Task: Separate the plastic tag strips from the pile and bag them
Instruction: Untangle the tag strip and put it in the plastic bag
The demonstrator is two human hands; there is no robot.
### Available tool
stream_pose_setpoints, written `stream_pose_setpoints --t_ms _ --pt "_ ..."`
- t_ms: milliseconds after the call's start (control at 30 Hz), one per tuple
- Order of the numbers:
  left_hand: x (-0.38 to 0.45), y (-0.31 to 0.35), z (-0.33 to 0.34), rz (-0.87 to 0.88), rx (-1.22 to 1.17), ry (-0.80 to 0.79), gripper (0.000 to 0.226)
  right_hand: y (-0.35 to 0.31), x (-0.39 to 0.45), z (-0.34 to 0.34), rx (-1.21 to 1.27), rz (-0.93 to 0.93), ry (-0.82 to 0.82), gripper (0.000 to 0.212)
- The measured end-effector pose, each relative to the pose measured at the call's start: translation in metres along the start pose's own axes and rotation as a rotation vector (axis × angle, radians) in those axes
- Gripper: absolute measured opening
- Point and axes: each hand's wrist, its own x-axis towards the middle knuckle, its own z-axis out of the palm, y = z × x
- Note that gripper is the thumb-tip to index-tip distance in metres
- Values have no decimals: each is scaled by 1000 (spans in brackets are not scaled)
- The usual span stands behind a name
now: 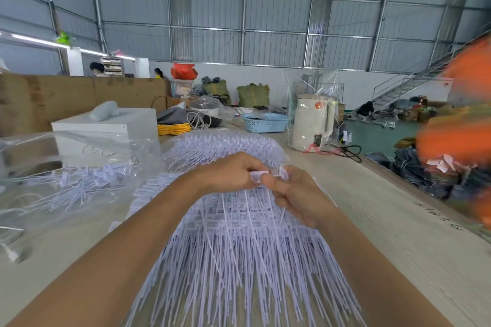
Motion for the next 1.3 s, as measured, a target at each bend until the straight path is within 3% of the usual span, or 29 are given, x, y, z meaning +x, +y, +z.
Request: stream_pose_setpoints --t_ms 133,267,433,600,700,867,1033,1100,1200,1300 --pt "0 3 1 26 106 -19 48 2 3 9 -62 31 -45 9" --pt "-2 -3 -2 35 75 42 66 0 2 7 -61 2 -56 27" --pt "-2 -15 -6 -12 58 76 21 -2 -1 2 -180 -17 -49 21" --pt "-3 -23 -5 -63 66 59 27 -1 0 0 -302 -86 19 18" --pt "-3 -30 -3 -74 -45 70 28 0 3 -3 -434 -141 42 20" --pt "-3 -33 2 -102 -295 72 27 5 7 -2 -639 -307 95 7" --pt "2 -31 3 -237 -560 2 43 15 3 -3 -840 -711 170 12" --pt "3 -30 4 -264 -594 -27 46 18 3 -4 -861 -769 198 12" --pt "3 -25 3 -253 -584 -50 36 22 6 -4 -836 -738 224 12" --pt "-2 -23 -2 -196 -602 -124 31 22 8 -18 -783 -442 350 19"
